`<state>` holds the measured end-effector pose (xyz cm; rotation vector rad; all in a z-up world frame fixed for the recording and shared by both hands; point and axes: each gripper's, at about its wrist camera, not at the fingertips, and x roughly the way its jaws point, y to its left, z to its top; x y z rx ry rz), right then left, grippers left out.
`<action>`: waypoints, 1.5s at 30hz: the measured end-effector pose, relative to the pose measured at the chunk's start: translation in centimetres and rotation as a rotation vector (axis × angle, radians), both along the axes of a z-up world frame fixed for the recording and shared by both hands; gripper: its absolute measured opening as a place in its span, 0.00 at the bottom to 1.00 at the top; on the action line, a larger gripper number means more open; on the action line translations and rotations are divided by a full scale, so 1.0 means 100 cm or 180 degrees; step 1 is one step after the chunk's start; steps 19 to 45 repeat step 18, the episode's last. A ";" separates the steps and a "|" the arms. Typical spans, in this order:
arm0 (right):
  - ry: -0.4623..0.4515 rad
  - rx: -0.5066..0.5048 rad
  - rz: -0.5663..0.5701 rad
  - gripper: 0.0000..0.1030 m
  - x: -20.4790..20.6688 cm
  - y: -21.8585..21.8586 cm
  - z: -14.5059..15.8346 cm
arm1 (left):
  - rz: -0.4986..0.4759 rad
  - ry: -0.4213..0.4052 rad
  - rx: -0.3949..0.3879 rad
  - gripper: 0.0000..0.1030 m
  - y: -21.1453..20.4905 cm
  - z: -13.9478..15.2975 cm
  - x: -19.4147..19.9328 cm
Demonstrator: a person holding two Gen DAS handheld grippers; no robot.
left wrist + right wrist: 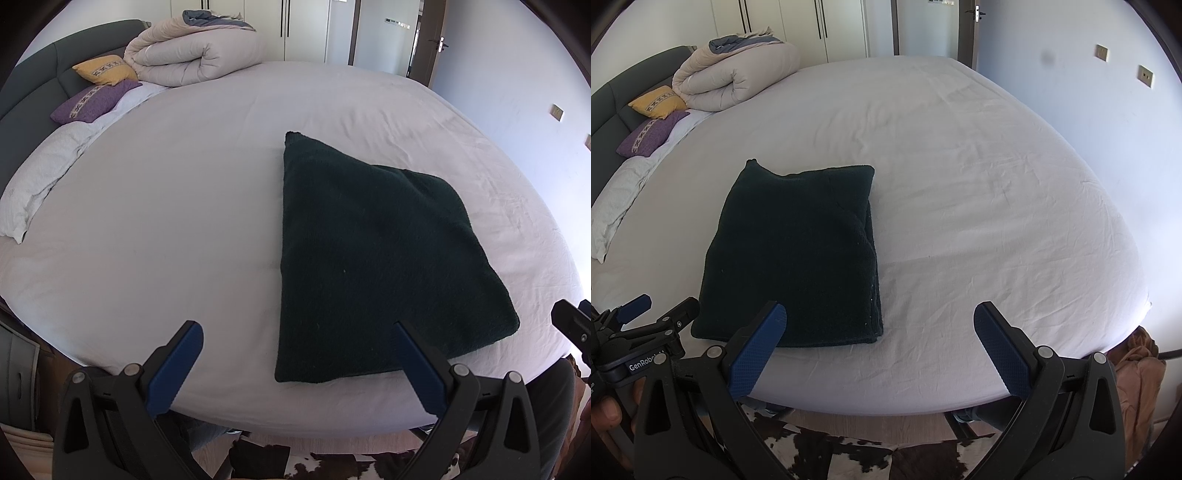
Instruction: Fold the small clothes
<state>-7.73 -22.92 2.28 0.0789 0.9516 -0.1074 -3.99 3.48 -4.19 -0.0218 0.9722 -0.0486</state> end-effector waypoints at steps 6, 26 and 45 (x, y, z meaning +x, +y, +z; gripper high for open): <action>0.0002 0.0002 0.0002 1.00 0.000 0.000 0.000 | 0.0001 0.0004 0.0015 1.00 -0.001 -0.001 0.001; 0.0015 0.0004 -0.0007 1.00 -0.001 -0.001 -0.003 | -0.0012 -0.0020 0.0013 1.00 0.002 -0.001 -0.001; 0.0015 0.0004 -0.0007 1.00 -0.001 -0.001 -0.003 | -0.0012 -0.0020 0.0013 1.00 0.002 -0.001 -0.001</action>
